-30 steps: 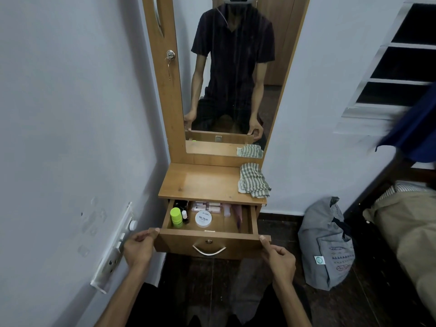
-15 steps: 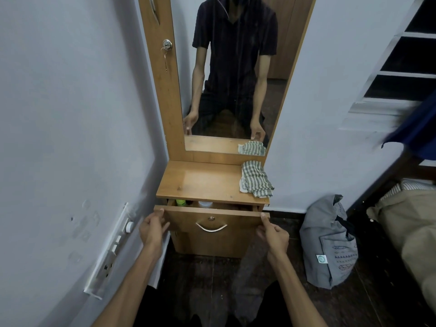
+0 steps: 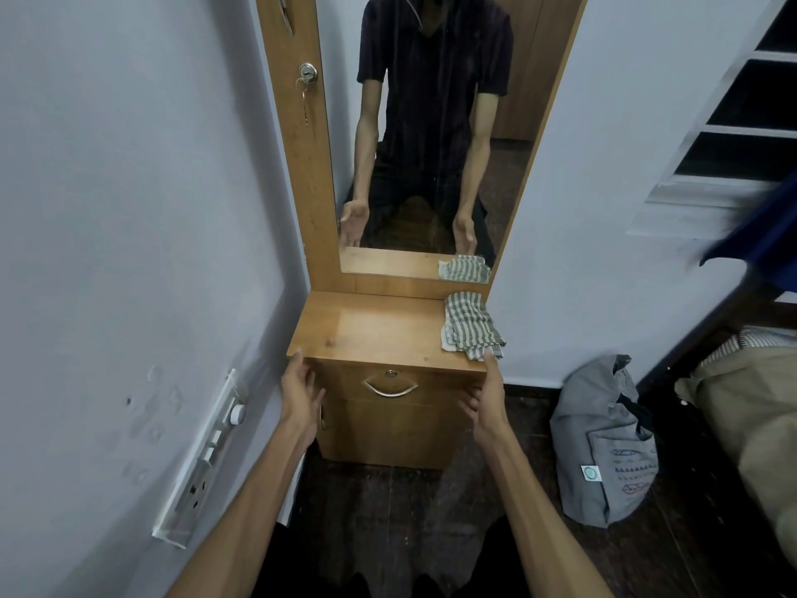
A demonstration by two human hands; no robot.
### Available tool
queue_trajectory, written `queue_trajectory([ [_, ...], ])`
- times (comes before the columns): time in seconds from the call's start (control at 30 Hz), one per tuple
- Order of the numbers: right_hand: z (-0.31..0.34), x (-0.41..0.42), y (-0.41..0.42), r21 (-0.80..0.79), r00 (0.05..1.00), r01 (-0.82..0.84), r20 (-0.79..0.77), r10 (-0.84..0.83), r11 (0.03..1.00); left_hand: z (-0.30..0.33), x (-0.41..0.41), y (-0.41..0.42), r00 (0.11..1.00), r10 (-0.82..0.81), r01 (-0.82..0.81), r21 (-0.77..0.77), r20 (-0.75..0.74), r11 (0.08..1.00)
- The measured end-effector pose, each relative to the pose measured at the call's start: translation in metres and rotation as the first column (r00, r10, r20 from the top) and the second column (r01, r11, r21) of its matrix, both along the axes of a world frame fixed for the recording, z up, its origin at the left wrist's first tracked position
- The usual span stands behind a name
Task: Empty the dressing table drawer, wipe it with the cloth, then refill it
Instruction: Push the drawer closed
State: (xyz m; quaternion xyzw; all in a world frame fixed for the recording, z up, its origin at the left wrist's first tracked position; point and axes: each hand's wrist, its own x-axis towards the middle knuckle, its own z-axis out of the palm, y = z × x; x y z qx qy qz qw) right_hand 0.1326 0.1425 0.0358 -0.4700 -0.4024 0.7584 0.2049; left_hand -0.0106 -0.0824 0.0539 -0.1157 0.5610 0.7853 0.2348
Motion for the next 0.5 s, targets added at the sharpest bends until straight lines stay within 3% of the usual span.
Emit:
queue_trajectory([
  [0.3,0.012,-0.014,-0.004,-0.018,0.999,0.011,-0.033,-0.012,1.0,-0.002,-0.001,0.005,0.997,-0.081,0.081,0.011,-0.013,0.997],
  [0.43,0.019,-0.003,-0.008,0.031,0.993,-0.119,0.024,0.119,0.992,0.005,-0.001,0.0,0.994,-0.11,0.11,-0.029,-0.001,0.994],
  [0.5,0.02,0.004,-0.01,0.07,0.979,-0.181,0.106,0.174,0.981,0.008,0.003,0.001,0.996,-0.086,0.087,-0.123,0.015,0.989],
])
